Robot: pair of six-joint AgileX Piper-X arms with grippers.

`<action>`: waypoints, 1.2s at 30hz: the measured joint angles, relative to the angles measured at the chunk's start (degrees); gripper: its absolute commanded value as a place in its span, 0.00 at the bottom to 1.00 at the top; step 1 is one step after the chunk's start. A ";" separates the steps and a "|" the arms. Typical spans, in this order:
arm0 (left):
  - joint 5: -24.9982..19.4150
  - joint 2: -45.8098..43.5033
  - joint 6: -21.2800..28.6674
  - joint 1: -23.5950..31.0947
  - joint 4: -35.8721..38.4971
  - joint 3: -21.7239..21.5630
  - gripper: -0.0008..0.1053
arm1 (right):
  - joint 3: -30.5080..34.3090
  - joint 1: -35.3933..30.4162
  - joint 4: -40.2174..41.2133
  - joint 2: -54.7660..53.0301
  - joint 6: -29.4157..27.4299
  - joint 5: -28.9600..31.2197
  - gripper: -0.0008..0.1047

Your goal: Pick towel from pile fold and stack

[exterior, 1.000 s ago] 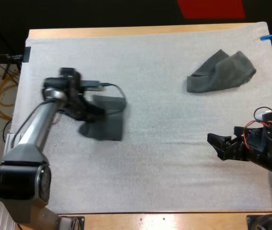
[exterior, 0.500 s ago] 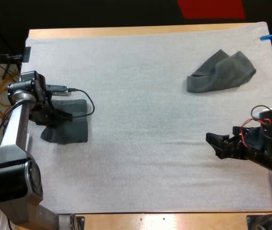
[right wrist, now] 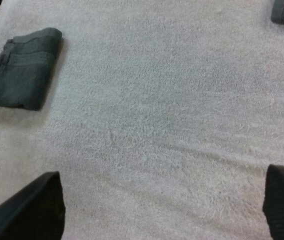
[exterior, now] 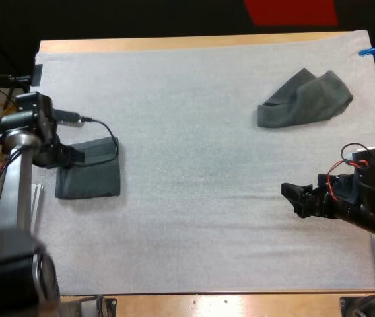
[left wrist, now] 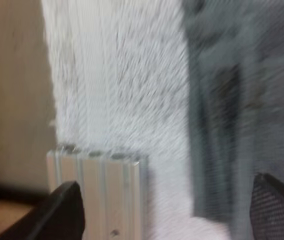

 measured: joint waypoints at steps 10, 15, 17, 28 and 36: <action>26.21 -21.16 -2.35 0.00 -0.10 0.00 0.64 | 0.00 0.00 -0.56 0.00 0.00 -0.53 0.75; 30.07 -28.76 -3.56 0.00 -0.03 0.00 0.64 | 0.00 0.00 -0.62 1.08 -1.74 -0.53 0.75; 31.74 -30.80 -4.18 0.00 0.37 0.00 0.64 | 0.00 -0.23 -0.86 2.25 -3.05 -0.15 0.75; 31.96 -36.99 -5.31 -5.05 2.76 0.00 0.64 | 0.00 -19.81 -0.44 8.26 -12.13 0.31 0.75; 26.55 -43.13 -2.59 -11.30 2.76 0.05 0.64 | 0.00 -29.31 3.45 2.38 -17.45 3.25 0.75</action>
